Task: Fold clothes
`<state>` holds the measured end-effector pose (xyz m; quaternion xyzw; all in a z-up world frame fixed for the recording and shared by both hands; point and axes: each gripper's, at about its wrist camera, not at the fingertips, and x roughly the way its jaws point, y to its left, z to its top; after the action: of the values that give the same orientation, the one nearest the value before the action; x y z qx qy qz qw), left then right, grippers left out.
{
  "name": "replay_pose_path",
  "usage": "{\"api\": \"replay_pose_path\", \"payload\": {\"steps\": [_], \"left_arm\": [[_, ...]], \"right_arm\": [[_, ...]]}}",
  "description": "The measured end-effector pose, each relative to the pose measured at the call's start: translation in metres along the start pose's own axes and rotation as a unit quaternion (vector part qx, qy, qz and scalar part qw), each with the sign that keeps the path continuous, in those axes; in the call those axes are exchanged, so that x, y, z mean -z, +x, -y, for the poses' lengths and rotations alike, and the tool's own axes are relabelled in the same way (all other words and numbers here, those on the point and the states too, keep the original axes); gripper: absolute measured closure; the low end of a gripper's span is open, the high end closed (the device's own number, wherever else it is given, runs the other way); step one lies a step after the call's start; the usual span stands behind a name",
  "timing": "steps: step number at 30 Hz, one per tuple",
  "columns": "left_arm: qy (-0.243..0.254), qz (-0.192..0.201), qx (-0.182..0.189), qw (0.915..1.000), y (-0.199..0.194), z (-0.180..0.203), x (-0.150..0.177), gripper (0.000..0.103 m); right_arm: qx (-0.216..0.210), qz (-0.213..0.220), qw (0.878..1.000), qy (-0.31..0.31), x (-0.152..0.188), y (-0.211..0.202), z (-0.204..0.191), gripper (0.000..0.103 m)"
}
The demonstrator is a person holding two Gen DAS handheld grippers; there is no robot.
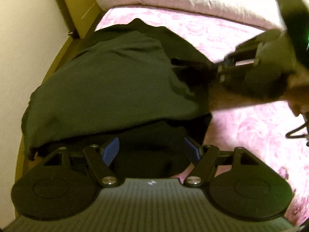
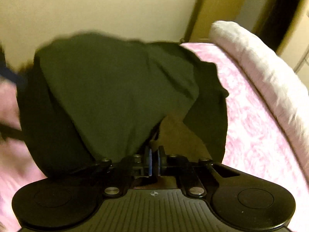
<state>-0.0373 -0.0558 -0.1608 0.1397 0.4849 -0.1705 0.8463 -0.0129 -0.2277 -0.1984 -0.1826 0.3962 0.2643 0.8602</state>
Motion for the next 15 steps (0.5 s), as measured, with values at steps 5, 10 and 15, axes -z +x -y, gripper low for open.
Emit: {"api": "replay_pose_path", "payload": {"steps": [5, 10, 15], "left_arm": [[0.038, 0.001, 0.03, 0.9988, 0.001, 0.038, -0.02, 0.033], [0.106, 0.02, 0.068, 0.9918, 0.002, 0.119, -0.05, 0.033], [0.159, 0.033, 0.103, 0.9813, -0.005, 0.22, -0.067, 0.033]], "right_arm": [[0.008, 0.067, 0.986, 0.154, 0.012, -0.059, 0.077, 0.099], [0.067, 0.153, 0.955, 0.244, 0.064, -0.155, 0.172, 0.099], [0.24, 0.232, 0.876, 0.348, 0.195, -0.301, 0.244, 0.099]]}}
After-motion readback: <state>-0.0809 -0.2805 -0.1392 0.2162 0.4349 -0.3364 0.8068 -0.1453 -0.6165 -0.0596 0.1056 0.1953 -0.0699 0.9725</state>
